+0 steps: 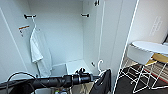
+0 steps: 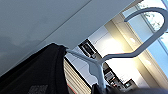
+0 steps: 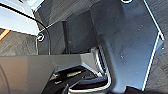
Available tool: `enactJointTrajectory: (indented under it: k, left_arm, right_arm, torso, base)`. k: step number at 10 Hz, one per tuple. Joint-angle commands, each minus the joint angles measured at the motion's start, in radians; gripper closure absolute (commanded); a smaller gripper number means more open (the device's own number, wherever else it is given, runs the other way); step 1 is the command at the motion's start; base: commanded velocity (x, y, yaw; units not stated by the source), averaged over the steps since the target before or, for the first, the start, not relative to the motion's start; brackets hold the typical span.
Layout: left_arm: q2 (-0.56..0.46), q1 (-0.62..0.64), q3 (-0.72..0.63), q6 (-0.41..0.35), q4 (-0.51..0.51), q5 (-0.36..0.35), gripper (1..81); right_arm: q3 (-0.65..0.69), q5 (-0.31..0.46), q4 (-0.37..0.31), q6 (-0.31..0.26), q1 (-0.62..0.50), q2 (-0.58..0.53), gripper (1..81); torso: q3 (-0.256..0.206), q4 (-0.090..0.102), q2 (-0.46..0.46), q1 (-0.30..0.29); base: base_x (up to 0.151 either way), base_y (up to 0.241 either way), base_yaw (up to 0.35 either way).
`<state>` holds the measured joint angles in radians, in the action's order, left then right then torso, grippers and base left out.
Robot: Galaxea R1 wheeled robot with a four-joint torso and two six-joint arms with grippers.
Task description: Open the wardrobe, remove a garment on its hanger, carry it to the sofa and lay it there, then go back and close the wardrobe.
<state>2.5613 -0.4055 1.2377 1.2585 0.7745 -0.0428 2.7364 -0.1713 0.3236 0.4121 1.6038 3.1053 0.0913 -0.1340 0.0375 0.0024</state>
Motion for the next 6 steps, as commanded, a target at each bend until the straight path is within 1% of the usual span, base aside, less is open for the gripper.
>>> enactJointTrajectory:
  k: [1,6]
  left_arm:
    - [0.002,0.158,-0.049,-0.004,0.017,-0.046,81.1]
    - [-0.001,0.155,-0.079,-0.004,0.02,-0.046,81.1]
  right_arm:
    - [-0.009,0.045,0.009,-0.006,-0.031,0.012,1.0]
    - [-0.009,0.044,0.011,-0.006,-0.028,0.012,1.0]
  torso:
    - [0.0,0.0,0.0,0.0]
    - [0.0,0.0,0.0,0.0]
  base:
    - [0.0,0.0,-0.256]
    - [0.0,0.0,-0.261]
